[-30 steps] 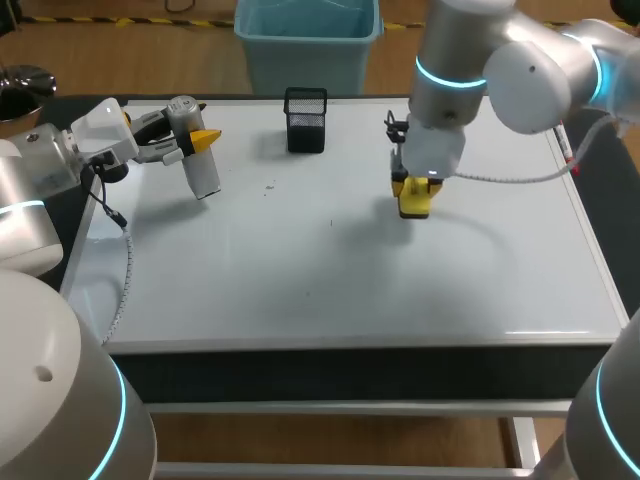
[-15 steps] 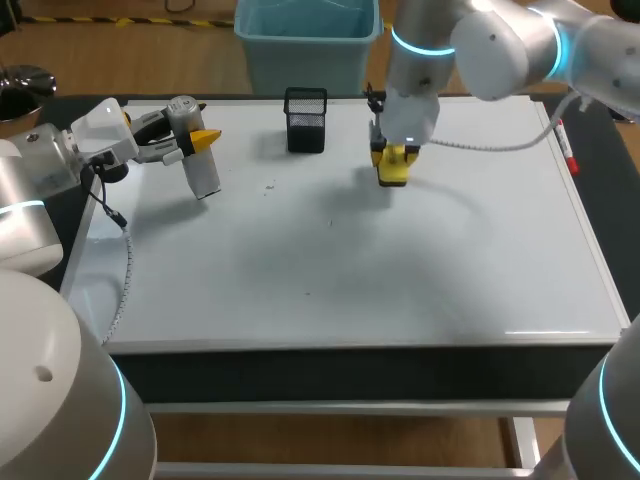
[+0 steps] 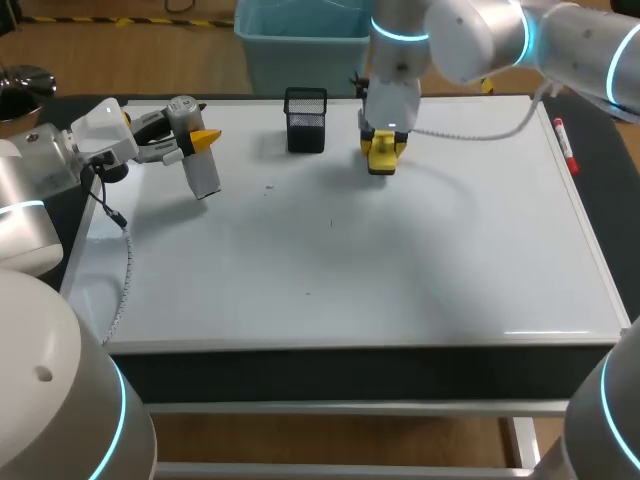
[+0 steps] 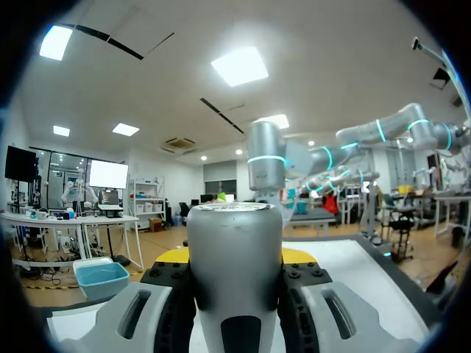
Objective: Pick up the inspection probe, press it on each red-marked spot on the whiteboard one by one, put down the probe, pick up the eraser, and wipe off all the red marks.
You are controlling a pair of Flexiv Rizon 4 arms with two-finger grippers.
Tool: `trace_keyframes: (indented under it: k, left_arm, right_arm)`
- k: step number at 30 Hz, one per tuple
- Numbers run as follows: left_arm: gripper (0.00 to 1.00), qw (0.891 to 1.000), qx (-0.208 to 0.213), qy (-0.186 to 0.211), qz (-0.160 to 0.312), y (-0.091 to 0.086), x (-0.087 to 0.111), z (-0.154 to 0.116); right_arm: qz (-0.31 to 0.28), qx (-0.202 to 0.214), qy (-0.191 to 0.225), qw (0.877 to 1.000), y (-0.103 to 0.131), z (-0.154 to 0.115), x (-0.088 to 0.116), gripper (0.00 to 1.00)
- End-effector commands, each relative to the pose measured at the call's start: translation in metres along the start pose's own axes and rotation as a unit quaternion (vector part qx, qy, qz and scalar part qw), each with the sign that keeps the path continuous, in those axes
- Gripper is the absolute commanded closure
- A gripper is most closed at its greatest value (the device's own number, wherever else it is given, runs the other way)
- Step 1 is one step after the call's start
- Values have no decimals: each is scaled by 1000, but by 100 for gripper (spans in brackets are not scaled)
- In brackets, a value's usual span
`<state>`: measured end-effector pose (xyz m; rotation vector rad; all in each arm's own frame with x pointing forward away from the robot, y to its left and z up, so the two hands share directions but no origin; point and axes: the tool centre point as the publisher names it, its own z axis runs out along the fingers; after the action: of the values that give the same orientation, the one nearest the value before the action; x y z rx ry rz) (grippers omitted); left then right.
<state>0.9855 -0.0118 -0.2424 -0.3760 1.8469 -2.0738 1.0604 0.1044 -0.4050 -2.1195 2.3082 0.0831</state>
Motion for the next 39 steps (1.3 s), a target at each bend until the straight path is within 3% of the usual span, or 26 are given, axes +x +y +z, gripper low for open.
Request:
trace_keyframes:
  k: [1, 13, 27, 39]
  left_arm:
    - [100, 1000, 0, 0, 0, -1, 0, 0]
    - [100, 1000, 0, 0, 0, -1, 0, 0]
    - [100, 1000, 0, 0, 0, -1, 0, 0]
    - [100, 1000, 0, 0, 0, -1, 0, 0]
  right_arm:
    - [1, -20, 3, 1000, -13, 5, -1, 100]
    - [8, -16, 14, 1000, -33, 6, 2, 100]
    - [11, -16, 22, 1000, -38, 15, -2, 100]
    - [19, -4, 28, 999, -47, 19, 10, 100]
